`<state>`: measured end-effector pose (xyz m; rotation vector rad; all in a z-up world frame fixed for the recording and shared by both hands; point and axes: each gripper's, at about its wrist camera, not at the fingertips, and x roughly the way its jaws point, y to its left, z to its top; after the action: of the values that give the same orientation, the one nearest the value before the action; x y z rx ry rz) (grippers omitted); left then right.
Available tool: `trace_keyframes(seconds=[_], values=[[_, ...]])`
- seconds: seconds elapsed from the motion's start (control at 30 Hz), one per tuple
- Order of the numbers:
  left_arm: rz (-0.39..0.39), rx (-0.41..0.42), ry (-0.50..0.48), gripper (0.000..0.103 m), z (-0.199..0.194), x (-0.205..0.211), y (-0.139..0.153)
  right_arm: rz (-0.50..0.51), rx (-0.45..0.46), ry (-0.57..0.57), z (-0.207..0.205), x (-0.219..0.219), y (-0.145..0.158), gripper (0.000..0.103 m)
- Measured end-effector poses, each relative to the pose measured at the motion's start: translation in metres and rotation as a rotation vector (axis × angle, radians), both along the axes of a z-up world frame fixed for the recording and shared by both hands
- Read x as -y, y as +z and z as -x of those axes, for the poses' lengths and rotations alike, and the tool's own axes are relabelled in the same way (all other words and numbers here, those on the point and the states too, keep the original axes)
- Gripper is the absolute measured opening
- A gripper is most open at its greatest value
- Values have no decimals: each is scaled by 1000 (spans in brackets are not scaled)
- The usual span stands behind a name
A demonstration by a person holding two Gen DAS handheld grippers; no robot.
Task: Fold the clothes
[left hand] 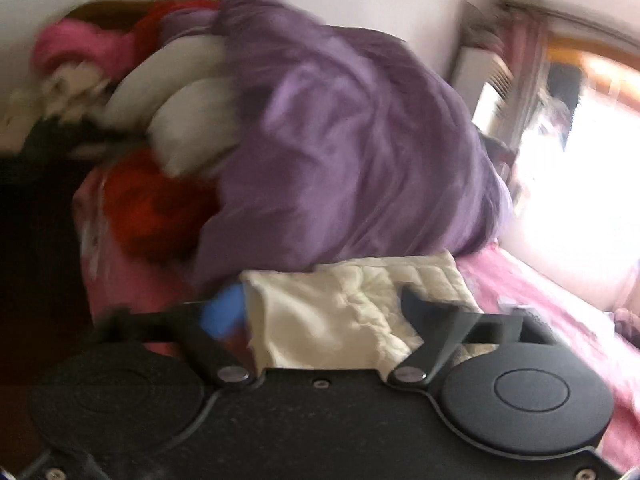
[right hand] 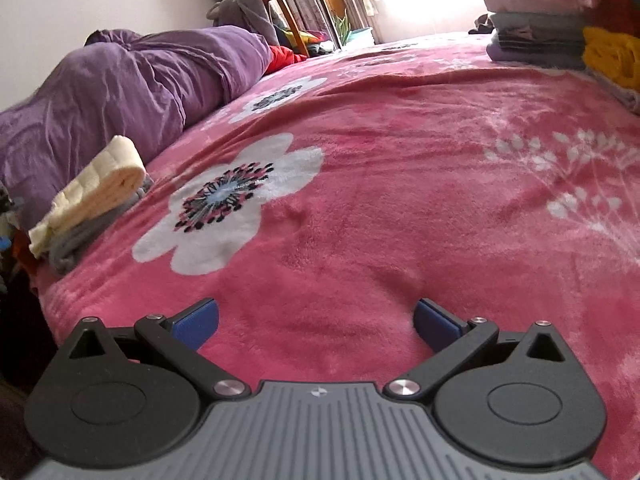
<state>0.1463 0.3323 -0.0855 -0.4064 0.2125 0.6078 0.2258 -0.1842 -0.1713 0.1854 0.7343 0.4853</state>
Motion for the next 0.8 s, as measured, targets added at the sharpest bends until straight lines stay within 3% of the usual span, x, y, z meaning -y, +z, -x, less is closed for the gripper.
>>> trace_keyframes(seconds=[0.13,0.17,0.23,0.27,0.3,0.37,0.5,0.6,0.8], values=[[19,-26,26,82,-4,-3,-9,-23,-16,-7,-1,3,1,103],[24,-33,32,73,-5,-4,-11,-29,-20,-9,-1,4,2,103],[33,-46,45,44,-7,-6,-16,-40,-28,-12,-1,6,2,103],[38,-53,52,14,-7,-7,-18,-46,-32,-14,-2,7,2,103],[43,-59,58,1,-8,-8,-20,-52,-36,-15,-2,8,3,103],[44,-65,67,0,-8,-7,-21,-63,-44,-19,-2,9,3,103],[-67,17,-2,0,10,18,20,-86,-60,-26,-3,13,5,103],[-97,85,-80,0,21,39,50,-104,-71,-31,-4,15,5,103],[-127,248,-264,0,28,87,143,-159,-95,-53,-3,25,9,103]])
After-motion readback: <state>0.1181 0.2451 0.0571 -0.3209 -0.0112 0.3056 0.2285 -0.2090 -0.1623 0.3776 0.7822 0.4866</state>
